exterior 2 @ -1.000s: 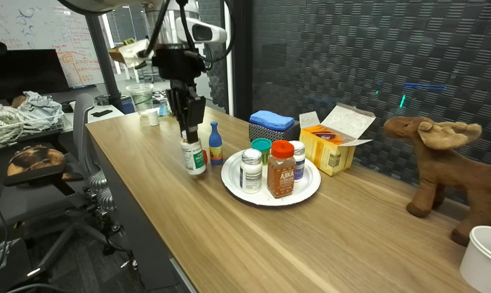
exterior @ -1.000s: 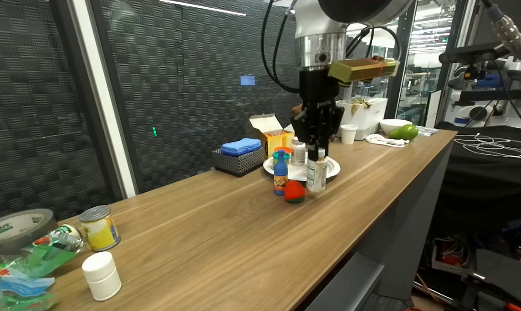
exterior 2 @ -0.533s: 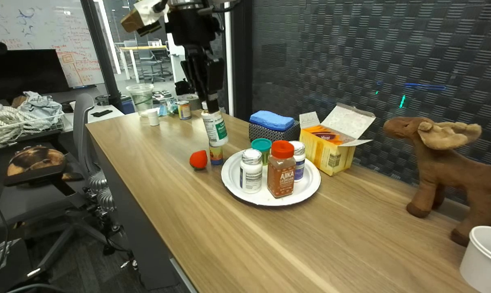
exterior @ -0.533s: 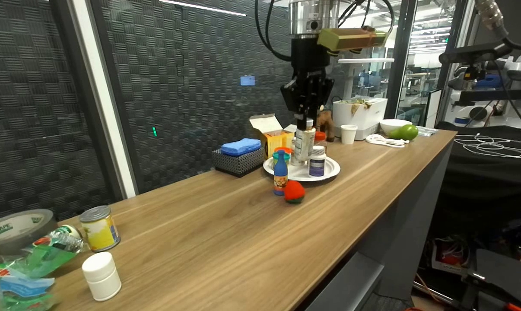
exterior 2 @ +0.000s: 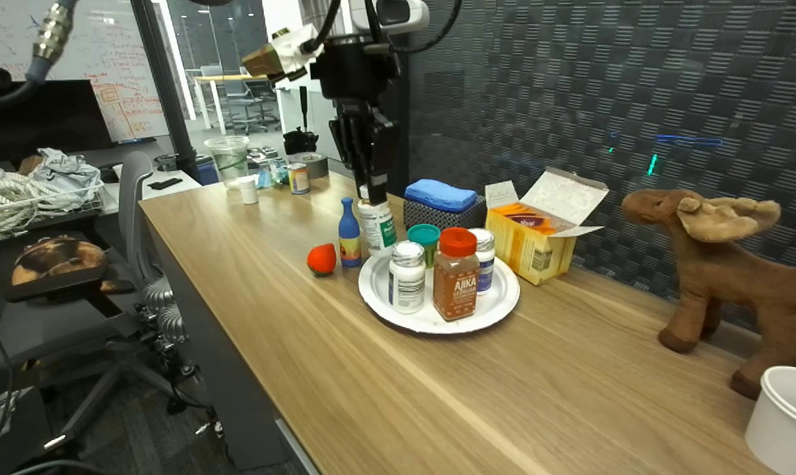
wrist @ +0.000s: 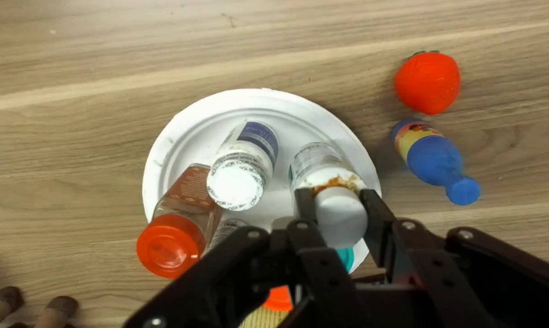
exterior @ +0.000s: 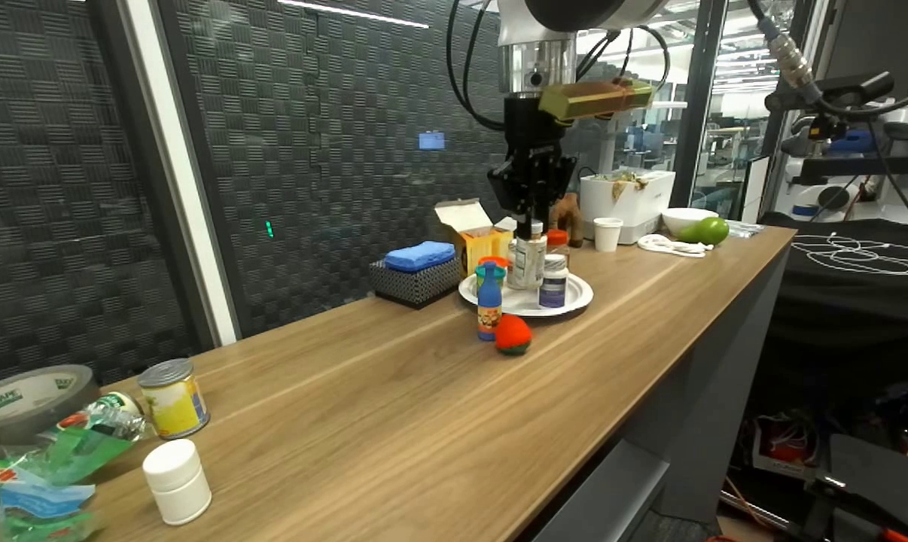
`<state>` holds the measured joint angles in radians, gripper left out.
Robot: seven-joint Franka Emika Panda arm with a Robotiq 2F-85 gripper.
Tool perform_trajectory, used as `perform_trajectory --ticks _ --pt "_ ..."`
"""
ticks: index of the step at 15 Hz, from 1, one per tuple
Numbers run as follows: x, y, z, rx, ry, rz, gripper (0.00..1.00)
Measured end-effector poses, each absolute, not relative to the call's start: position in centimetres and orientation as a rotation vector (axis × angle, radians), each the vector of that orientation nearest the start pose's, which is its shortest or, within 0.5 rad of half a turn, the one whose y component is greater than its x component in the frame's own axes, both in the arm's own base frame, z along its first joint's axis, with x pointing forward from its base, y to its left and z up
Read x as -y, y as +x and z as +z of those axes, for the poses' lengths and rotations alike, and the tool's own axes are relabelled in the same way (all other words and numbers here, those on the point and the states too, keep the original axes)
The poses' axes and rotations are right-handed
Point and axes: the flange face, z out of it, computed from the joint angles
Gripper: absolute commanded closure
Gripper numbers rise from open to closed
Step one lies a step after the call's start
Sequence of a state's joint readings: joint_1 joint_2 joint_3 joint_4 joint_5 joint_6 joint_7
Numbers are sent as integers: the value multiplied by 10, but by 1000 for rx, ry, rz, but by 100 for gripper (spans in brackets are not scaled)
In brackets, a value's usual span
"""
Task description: Place the containers and the orange toy on the white plate
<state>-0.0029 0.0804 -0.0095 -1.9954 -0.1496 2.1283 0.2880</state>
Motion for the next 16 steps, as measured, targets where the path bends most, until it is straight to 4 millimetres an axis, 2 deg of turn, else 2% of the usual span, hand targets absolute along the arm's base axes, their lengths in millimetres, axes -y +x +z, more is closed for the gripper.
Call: perform_trajectory --ticks 8,16 --pt "48 603 415 -465 -3205 -215 92" --pt "66 613 390 -533 -3166 -216 92"
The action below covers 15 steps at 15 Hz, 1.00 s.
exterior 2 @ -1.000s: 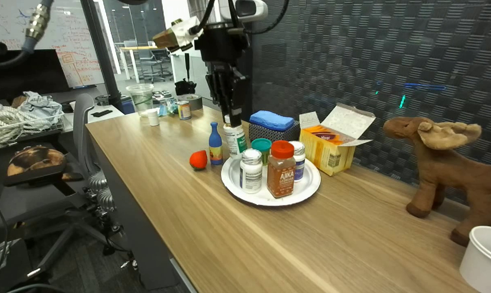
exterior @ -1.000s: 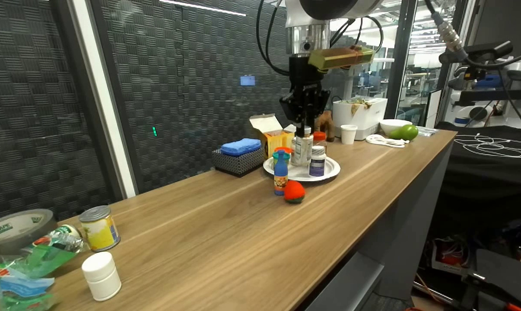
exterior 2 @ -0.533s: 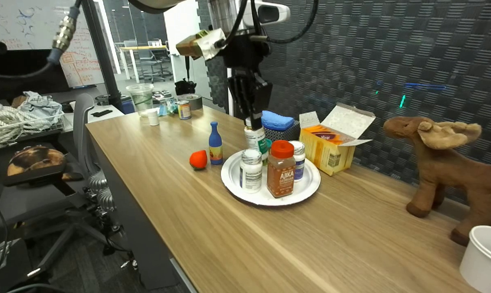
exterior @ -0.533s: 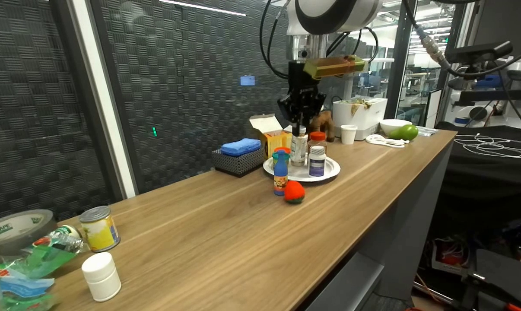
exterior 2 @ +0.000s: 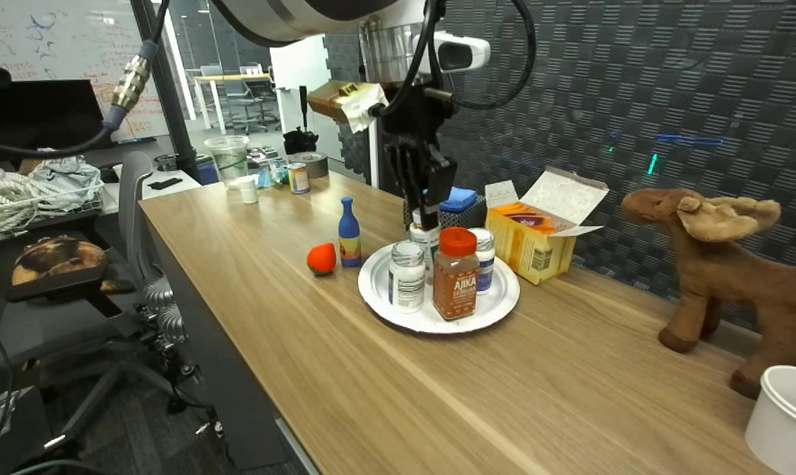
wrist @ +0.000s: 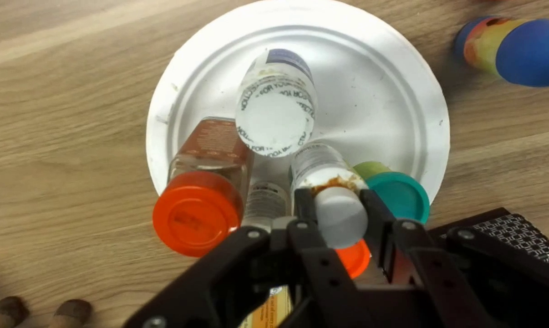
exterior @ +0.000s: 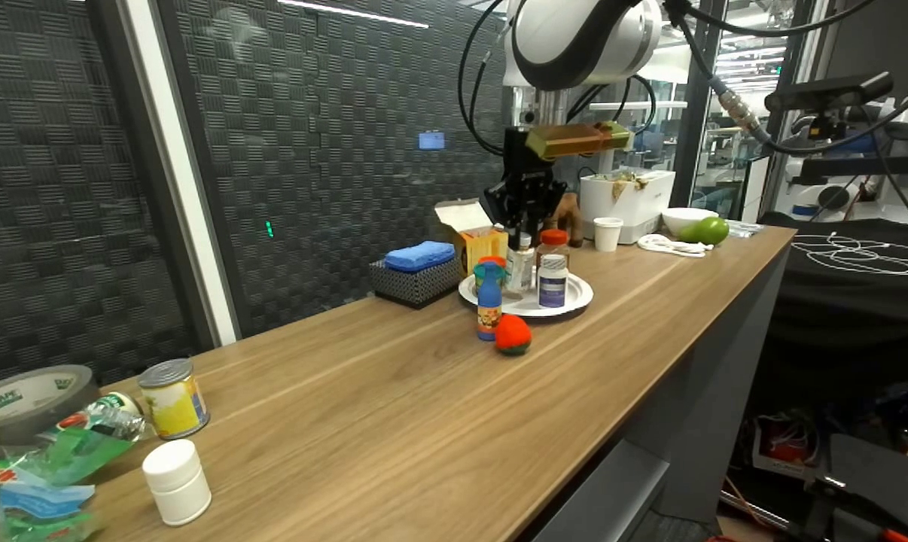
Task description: Place the containers and the orange toy on the white plate
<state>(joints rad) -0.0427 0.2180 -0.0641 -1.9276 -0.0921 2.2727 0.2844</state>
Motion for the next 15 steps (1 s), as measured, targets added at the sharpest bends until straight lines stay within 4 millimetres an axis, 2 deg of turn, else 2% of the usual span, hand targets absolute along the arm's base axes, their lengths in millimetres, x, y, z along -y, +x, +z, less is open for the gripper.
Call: perform_trajectory --ticks 3,4,5,6,7,10,12,15 --pt "72 614 384 -541 -3169 -201 92" --pt "74 615 382 -543 -3170 -198 84" --pt "76 615 381 -546 -3170 -194 45" --pt "78 615 380 -549 -3171 -192 43" --pt "79 615 379 -551 -3171 -191 38" --pt "80 617 385 -554 -3165 -209 15" --pt "77 619 399 -547 -3160 -246 1" --pt "61 615 431 -519 -3148 -319 0"
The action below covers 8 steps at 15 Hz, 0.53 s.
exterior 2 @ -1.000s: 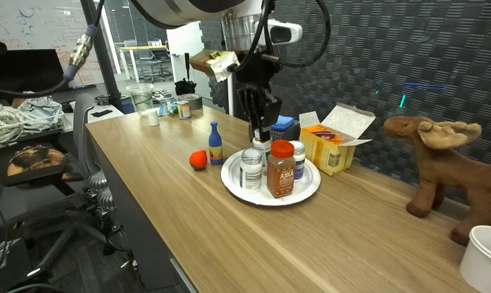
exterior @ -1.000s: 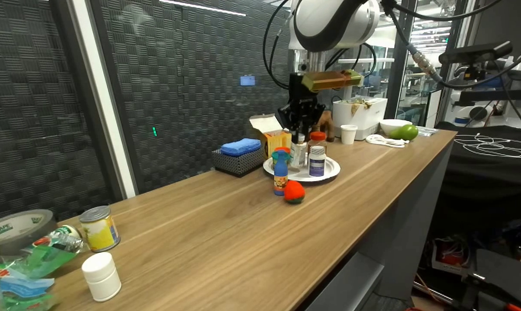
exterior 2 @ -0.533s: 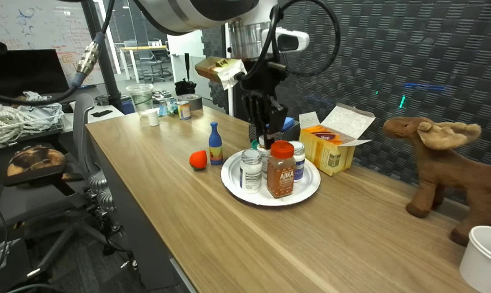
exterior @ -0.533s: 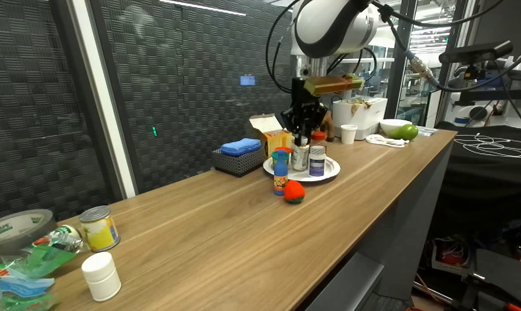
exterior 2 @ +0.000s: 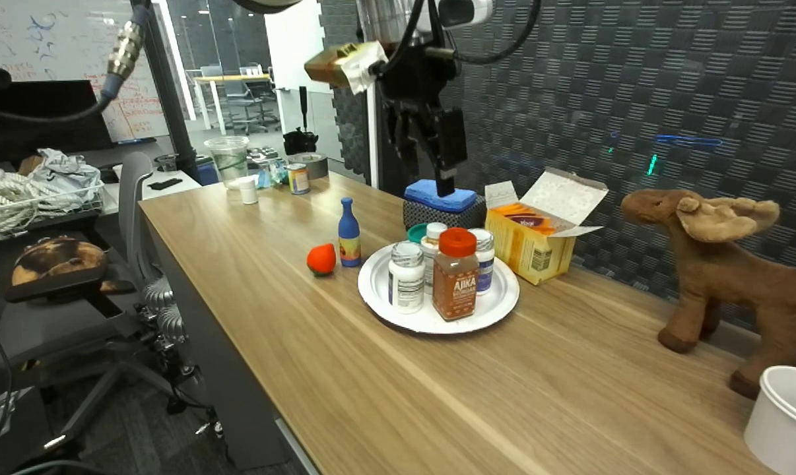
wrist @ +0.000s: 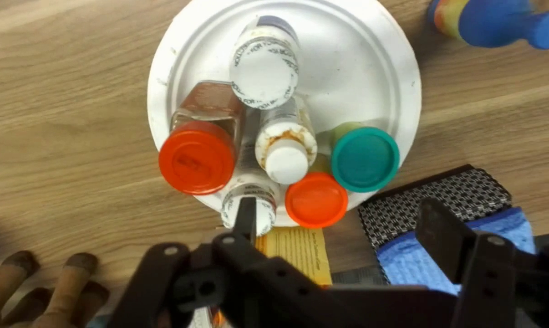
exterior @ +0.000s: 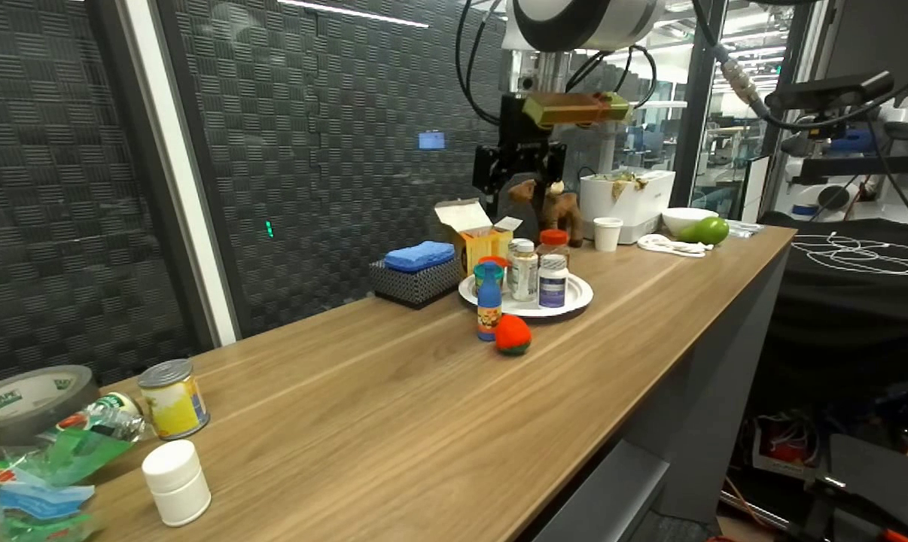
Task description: Place the containers and the orange toy on the white plate
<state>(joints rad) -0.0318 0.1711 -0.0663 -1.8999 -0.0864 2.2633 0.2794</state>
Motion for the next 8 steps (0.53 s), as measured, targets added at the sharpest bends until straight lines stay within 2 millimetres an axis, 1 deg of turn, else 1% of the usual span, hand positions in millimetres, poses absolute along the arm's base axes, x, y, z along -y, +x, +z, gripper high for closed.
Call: perform_trajectory --ticks 2,4,6,8 --pt "43 611 451 -493 -3136 -362 0" --pt "21 607 461 -483 -3097 -376 0" --pt "1 604 457 -472 -3070 -355 0" --pt "-16 601 445 -456 -3064 -315 0"
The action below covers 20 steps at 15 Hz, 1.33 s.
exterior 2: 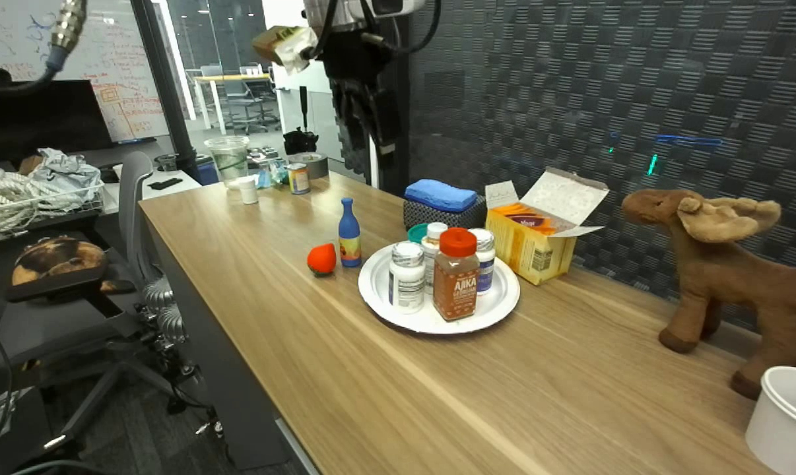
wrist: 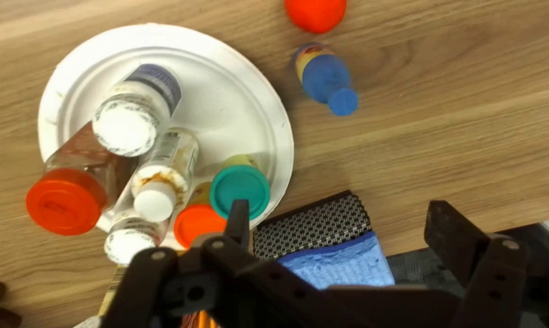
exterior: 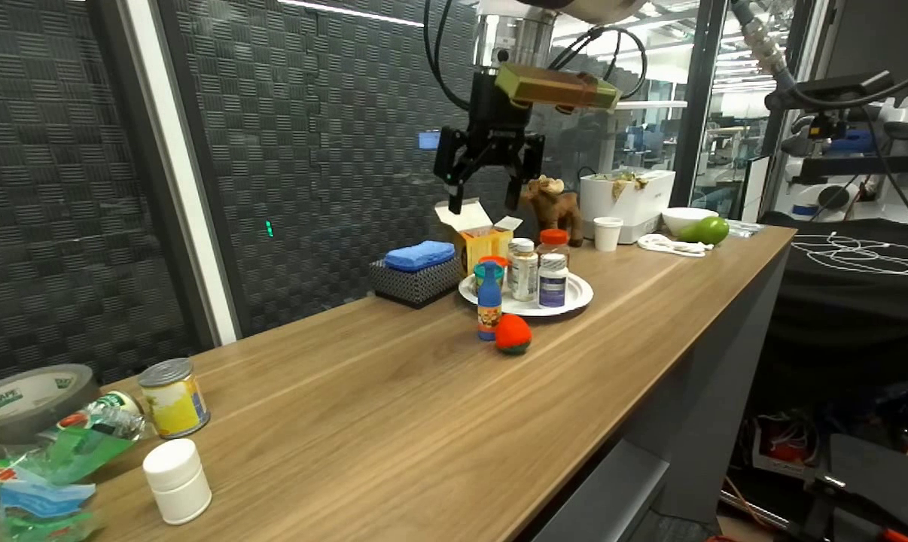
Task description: Place the containers and the orange toy on the white plate
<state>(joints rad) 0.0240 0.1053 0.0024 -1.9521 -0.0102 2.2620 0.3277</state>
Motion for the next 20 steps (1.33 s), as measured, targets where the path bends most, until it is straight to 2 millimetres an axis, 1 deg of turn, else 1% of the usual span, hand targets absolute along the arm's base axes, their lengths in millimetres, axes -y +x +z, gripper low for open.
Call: perform_trajectory --ticks 2,4,8,14,15,16,18,19,20 --pt "-27 599 431 -445 -3070 -275 0" --pt "-31 598 419 -445 -3076 -242 0" --pt "-32 600 403 -447 -3084 -198 0" --pt "-30 598 387 -454 -3095 -135 0" --pt "-29 599 385 -455 -3096 -128 10" --pt "-29 599 383 -457 -3097 -123 28" --pt "-29 599 379 -458 -3098 -113 42" --pt "-29 599 378 -459 -3098 -109 51" --pt "-29 599 377 -460 -3099 -106 58"
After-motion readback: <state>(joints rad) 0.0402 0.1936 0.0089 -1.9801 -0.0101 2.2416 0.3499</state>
